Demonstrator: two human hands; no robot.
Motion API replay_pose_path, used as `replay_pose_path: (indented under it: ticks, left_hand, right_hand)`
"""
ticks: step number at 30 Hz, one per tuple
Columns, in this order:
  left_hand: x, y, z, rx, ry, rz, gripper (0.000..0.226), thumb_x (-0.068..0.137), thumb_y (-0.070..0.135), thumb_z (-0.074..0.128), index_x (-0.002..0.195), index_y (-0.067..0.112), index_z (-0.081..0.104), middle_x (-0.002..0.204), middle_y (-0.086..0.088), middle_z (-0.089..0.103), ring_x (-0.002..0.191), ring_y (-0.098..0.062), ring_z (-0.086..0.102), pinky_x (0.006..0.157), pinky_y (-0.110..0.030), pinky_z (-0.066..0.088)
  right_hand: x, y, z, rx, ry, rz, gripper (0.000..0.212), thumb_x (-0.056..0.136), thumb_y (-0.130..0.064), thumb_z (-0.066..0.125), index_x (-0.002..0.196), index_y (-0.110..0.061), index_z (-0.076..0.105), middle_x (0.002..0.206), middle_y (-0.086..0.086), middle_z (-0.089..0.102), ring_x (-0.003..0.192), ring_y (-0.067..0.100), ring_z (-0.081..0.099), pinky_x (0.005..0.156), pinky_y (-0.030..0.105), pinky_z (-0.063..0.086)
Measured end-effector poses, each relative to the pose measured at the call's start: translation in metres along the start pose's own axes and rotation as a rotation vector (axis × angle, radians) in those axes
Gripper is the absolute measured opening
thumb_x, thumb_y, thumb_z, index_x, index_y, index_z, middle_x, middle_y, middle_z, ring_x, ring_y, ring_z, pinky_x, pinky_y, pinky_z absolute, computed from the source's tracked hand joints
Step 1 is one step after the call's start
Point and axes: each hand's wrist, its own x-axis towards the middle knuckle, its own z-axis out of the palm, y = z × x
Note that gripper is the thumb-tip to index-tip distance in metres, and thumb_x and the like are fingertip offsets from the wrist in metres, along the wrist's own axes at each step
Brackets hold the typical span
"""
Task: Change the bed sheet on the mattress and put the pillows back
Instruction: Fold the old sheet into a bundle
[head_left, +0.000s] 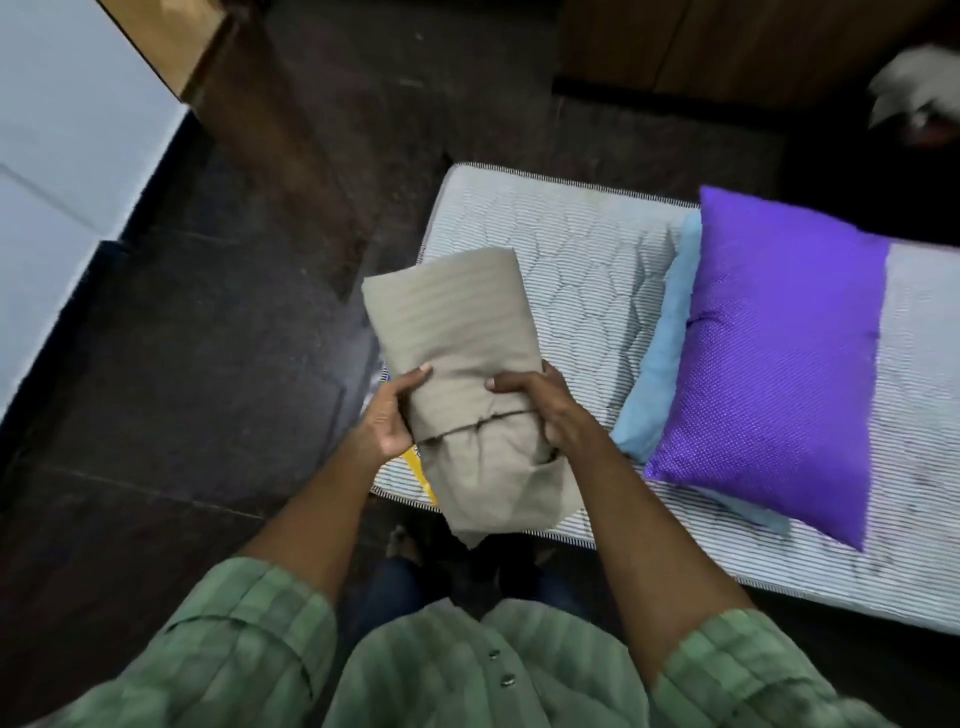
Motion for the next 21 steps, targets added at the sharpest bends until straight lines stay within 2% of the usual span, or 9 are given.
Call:
replay_pose_path:
  ticks: [3, 5, 7, 10, 12, 14, 16, 18, 21]
  left_hand:
    - [-0.031, 0.033, -0.016, 0.019, -0.033, 0.048, 0.054, 0.086, 0.024, 0.076, 0.137, 0.009, 0.064, 0.135, -0.011, 0.067, 0.123, -0.026, 0.065, 0.108, -0.044, 0.049]
    - [-0.053, 0.053, -0.034, 0.066, -0.048, 0.037, 0.040, 0.089, 0.026, 0.071, 0.126, 0.010, 0.070, 0.124, -0.010, 0.073, 0.110, -0.024, 0.072, 0.094, -0.040, 0.056]
    - [-0.068, 0.071, -0.058, 0.129, -0.063, 0.018, 0.037, 0.089, 0.026, 0.071, 0.123, 0.010, 0.071, 0.119, -0.010, 0.074, 0.105, -0.024, 0.073, 0.082, -0.036, 0.059]
    - [-0.085, 0.109, -0.104, 0.256, -0.081, 0.082, 0.045, 0.084, 0.024, 0.078, 0.125, 0.008, 0.070, 0.120, -0.012, 0.074, 0.105, -0.025, 0.073, 0.073, -0.030, 0.061]
    - [-0.090, 0.131, -0.132, 0.318, -0.064, 0.180, 0.060, 0.071, 0.022, 0.084, 0.127, 0.006, 0.068, 0.117, -0.014, 0.075, 0.106, -0.028, 0.073, 0.070, -0.029, 0.061]
    - [-0.098, 0.165, -0.161, 0.343, -0.071, 0.277, 0.066, 0.065, 0.016, 0.086, 0.127, 0.007, 0.066, 0.114, -0.012, 0.076, 0.108, -0.031, 0.072, 0.073, -0.030, 0.061]
    - [-0.105, 0.199, -0.185, 0.380, -0.090, 0.328, 0.064, 0.068, 0.010, 0.087, 0.127, 0.008, 0.064, 0.115, -0.011, 0.076, 0.109, -0.030, 0.072, 0.084, -0.035, 0.061]
    - [-0.106, 0.228, -0.204, 0.439, -0.096, 0.377, 0.069, 0.065, 0.013, 0.089, 0.128, 0.009, 0.063, 0.117, -0.010, 0.075, 0.111, -0.030, 0.071, 0.096, -0.042, 0.057]
    - [-0.104, 0.267, -0.223, 0.481, -0.100, 0.421, 0.072, 0.059, 0.014, 0.089, 0.126, 0.008, 0.064, 0.116, -0.010, 0.075, 0.111, -0.031, 0.071, 0.101, -0.046, 0.055]
  right_hand:
    - [-0.019, -0.011, 0.043, 0.064, 0.029, -0.041, 0.061, 0.056, -0.001, 0.089, 0.114, -0.010, 0.072, 0.102, 0.007, 0.079, 0.096, 0.030, 0.076, 0.082, 0.041, 0.063]
    - [-0.027, -0.010, 0.074, 0.110, 0.032, -0.033, 0.061, 0.056, -0.001, 0.088, 0.115, -0.009, 0.072, 0.103, 0.010, 0.079, 0.095, 0.031, 0.076, 0.082, 0.042, 0.063]
    - [-0.034, -0.010, 0.107, 0.136, 0.027, 0.012, 0.067, 0.054, -0.007, 0.090, 0.118, -0.009, 0.072, 0.105, 0.012, 0.078, 0.096, 0.034, 0.076, 0.084, 0.047, 0.063]
    - [-0.040, 0.000, 0.167, 0.183, 0.030, 0.067, 0.082, 0.044, -0.017, 0.096, 0.123, -0.010, 0.072, 0.111, 0.016, 0.076, 0.101, 0.038, 0.074, 0.090, 0.057, 0.059]
    - [-0.046, 0.004, 0.207, 0.220, 0.054, 0.060, 0.078, 0.046, -0.017, 0.095, 0.121, -0.009, 0.073, 0.113, 0.017, 0.076, 0.104, 0.038, 0.073, 0.091, 0.055, 0.059]
    - [-0.050, 0.005, 0.250, 0.261, 0.041, 0.024, 0.073, 0.050, -0.017, 0.093, 0.120, -0.007, 0.074, 0.115, 0.018, 0.075, 0.106, 0.039, 0.072, 0.091, 0.052, 0.059]
    - [-0.047, 0.003, 0.289, 0.305, 0.035, -0.011, 0.075, 0.052, -0.017, 0.092, 0.123, -0.006, 0.072, 0.117, 0.019, 0.074, 0.109, 0.039, 0.071, 0.096, 0.055, 0.057]
    - [-0.041, -0.002, 0.318, 0.342, 0.035, -0.028, 0.079, 0.051, -0.016, 0.092, 0.126, -0.005, 0.071, 0.118, 0.019, 0.074, 0.109, 0.039, 0.071, 0.097, 0.056, 0.056]
    - [-0.035, -0.016, 0.355, 0.368, 0.034, -0.056, 0.076, 0.052, -0.014, 0.092, 0.125, -0.007, 0.071, 0.116, 0.017, 0.075, 0.106, 0.038, 0.073, 0.092, 0.053, 0.059]
